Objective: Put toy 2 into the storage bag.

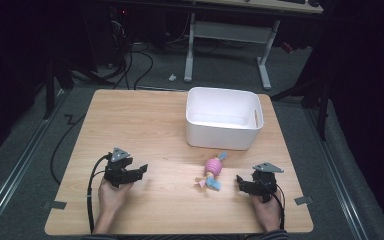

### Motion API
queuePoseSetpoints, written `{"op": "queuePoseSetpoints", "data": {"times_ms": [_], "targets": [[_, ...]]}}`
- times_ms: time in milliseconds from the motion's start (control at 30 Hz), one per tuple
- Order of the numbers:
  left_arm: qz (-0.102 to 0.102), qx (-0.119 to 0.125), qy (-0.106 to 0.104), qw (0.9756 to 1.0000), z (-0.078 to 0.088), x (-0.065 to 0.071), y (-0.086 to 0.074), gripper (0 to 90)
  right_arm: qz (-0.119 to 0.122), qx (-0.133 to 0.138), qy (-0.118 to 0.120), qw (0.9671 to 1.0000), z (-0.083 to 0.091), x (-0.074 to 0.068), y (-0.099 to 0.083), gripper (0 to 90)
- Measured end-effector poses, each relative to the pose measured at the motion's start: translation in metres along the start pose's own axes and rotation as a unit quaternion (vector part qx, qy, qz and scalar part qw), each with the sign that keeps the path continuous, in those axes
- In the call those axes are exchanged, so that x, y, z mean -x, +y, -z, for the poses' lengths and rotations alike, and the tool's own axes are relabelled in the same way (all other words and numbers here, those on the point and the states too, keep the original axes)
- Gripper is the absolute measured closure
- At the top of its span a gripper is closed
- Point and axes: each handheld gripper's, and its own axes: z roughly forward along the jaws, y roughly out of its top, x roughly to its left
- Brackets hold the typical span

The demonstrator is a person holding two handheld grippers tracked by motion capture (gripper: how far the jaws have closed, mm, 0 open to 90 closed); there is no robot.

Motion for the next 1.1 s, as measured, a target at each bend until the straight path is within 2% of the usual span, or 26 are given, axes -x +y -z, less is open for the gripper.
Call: {"op": "queuePoseSetpoints", "data": {"times_ms": [133,300,367,433,567,633,667,700,767,900,1100], "targets": [[-0.002,-0.005,0.011,0.9999,-0.007,-0.001,-0.003,33.2,0.0,0.0,0.0,1.0,0.0,0.0,0.0,17.9],[0.004,-0.001,0.024,0.9997,-0.013,-0.002,-0.007,33.2,0.0,0.0,0.0,1.0,0.0,0.0,0.0,17.9],[0.007,-0.004,0.02,0.9998,-0.016,-0.003,-0.008,33.2,0.0,0.0,0.001,1.0,0.0,0.0,0.0,17.9],[0.001,-0.012,0.029,0.9995,-0.019,-0.004,-0.01,33.2,0.001,0.0,0.002,1.0,0.0,0.0,0.0,17.9],[-0.003,0.004,0.036,0.9993,-0.019,-0.002,-0.014,32.8,0.004,0.0,0.006,1.0,-0.001,0.001,0.001,17.9],[-0.012,-0.001,0.05,0.9987,-0.02,0.001,-0.014,32.5,0.005,-0.001,0.008,1.0,-0.001,0.001,0.001,17.6],[-0.032,-0.009,0.065,0.9974,-0.021,0.006,-0.014,32.1,0.005,-0.001,0.008,1.0,-0.001,0.001,0.001,17.5],[-0.041,-0.009,0.068,0.9968,-0.022,0.008,-0.014,30.3,0.006,-0.001,0.009,0.9999,-0.001,0.001,0.001,17.5],[-0.048,-0.007,0.069,0.9965,-0.022,0.011,-0.014,30.0,0.011,-0.003,0.012,0.9999,-0.001,0.002,0.001,17.6],[-0.035,-0.011,0.065,0.9972,-0.022,0.008,-0.014,27.6,0.016,-0.017,0.02,0.9995,0.0,0.002,0.004,17.5],[-0.035,-0.011,0.064,0.9972,-0.022,0.008,-0.014,27.4,0.014,-0.019,0.015,0.9996,0.004,0.004,0.003,25.9]]}}
